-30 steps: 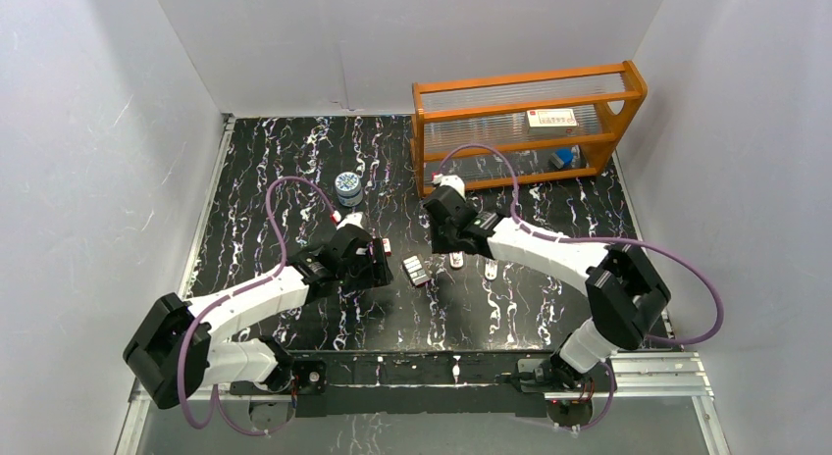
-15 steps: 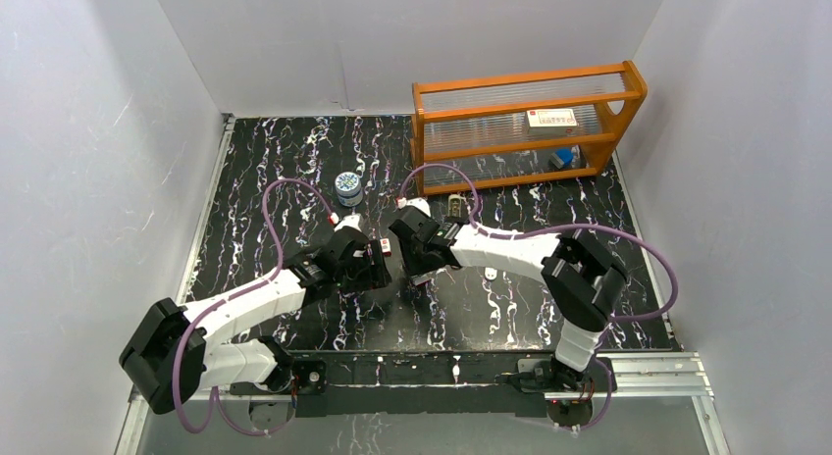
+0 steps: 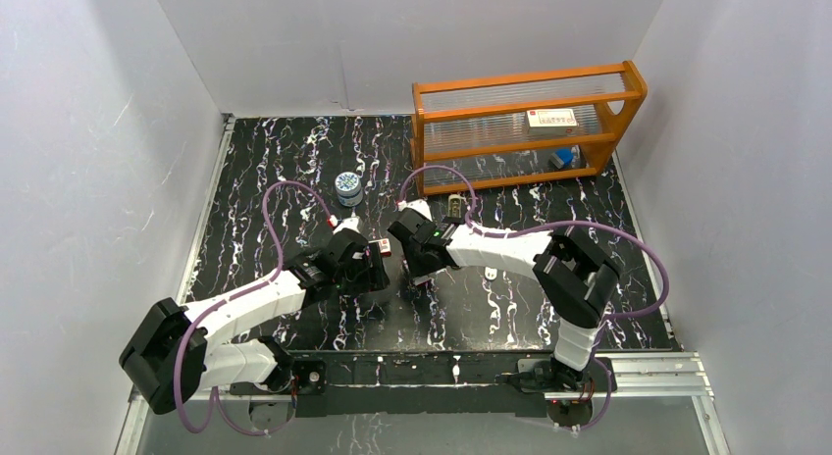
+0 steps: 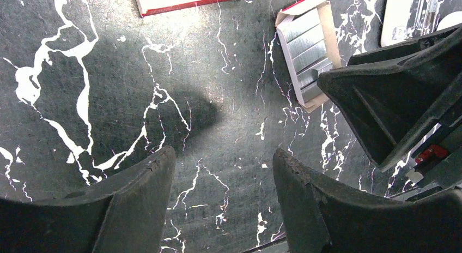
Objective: Load the staples into the stapler
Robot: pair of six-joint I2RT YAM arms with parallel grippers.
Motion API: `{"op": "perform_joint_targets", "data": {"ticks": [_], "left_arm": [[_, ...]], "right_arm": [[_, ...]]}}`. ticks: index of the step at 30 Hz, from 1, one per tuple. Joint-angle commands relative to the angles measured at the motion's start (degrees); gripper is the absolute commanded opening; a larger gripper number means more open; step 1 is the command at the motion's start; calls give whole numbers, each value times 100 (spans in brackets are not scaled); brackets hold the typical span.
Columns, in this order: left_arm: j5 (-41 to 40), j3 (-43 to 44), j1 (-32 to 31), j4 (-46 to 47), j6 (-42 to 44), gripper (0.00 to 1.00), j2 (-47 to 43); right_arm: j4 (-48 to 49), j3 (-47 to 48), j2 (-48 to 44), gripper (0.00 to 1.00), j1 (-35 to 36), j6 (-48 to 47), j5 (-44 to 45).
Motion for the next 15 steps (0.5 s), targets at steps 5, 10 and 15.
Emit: {"op": "perform_joint_targets", "data": {"ticks": [5, 10, 15], "left_arm": [[-160, 3, 29, -23, 30, 63, -102], [-163, -5, 29, -29, 33, 63, -98], [-176, 3, 36, -25, 40, 63, -89]], "right_arm": [[163, 316, 231, 43, 21, -214, 238], [260, 292, 248, 43, 16, -250, 146], [294, 292, 251, 38, 15, -267, 124]]}}
